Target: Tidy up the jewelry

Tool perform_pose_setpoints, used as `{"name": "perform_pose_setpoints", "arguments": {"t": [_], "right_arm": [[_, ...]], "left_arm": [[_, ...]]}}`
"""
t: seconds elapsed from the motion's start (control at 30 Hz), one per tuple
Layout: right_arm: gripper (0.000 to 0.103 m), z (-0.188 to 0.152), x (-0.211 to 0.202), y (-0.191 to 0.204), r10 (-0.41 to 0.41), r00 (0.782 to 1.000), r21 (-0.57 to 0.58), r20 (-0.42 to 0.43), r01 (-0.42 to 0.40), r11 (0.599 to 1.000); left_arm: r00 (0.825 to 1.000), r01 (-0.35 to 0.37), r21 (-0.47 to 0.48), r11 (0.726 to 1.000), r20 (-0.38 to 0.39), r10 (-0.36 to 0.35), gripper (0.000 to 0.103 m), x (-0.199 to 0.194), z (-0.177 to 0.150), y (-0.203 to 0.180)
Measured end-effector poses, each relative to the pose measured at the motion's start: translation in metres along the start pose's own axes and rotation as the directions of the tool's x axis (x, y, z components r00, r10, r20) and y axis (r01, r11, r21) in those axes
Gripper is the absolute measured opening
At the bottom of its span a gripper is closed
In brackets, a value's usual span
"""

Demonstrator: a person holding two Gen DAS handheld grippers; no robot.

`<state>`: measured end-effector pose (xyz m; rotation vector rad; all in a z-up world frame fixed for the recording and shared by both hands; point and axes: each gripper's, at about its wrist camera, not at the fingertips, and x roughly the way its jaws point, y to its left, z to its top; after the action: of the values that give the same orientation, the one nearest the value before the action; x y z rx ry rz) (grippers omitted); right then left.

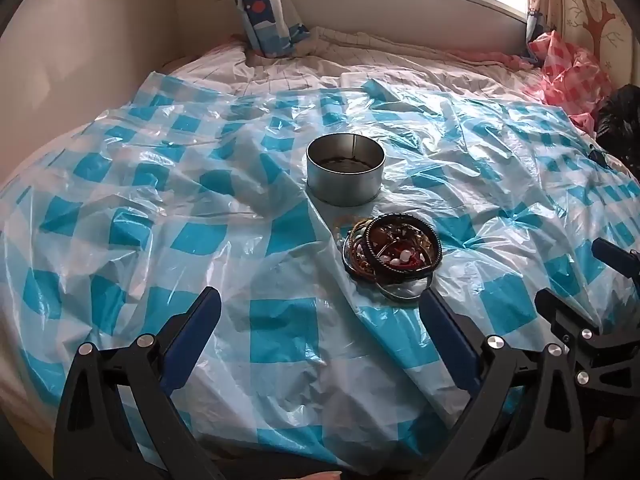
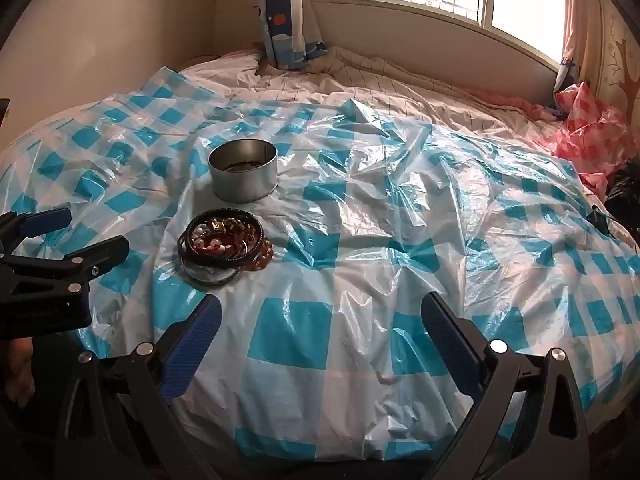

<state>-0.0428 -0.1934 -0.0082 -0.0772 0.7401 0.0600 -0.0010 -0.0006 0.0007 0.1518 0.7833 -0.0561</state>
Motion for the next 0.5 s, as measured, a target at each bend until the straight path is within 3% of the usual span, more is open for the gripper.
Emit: {"name": "perform_pose_setpoints", "arguments": {"t": [0.23, 0.5], "right_arm": [[0.096, 0.0, 0.0, -0.001, 0.002, 1.0, 0.006, -0.005, -0.002, 1.0], [0.096, 0.0, 0.0, -0.001, 0.004, 1.0, 0.004, -0.003, -0.004, 1.0]], "left_arm": [[0.999, 0.041, -0.047, 0.998, -0.014, -0.041, 0.095, 0.002, 0.001, 0.007], [0.999, 0.032, -0.038, 0.999, -0.01, -0.033, 0.095, 0.001, 0.001, 0.005]]}}
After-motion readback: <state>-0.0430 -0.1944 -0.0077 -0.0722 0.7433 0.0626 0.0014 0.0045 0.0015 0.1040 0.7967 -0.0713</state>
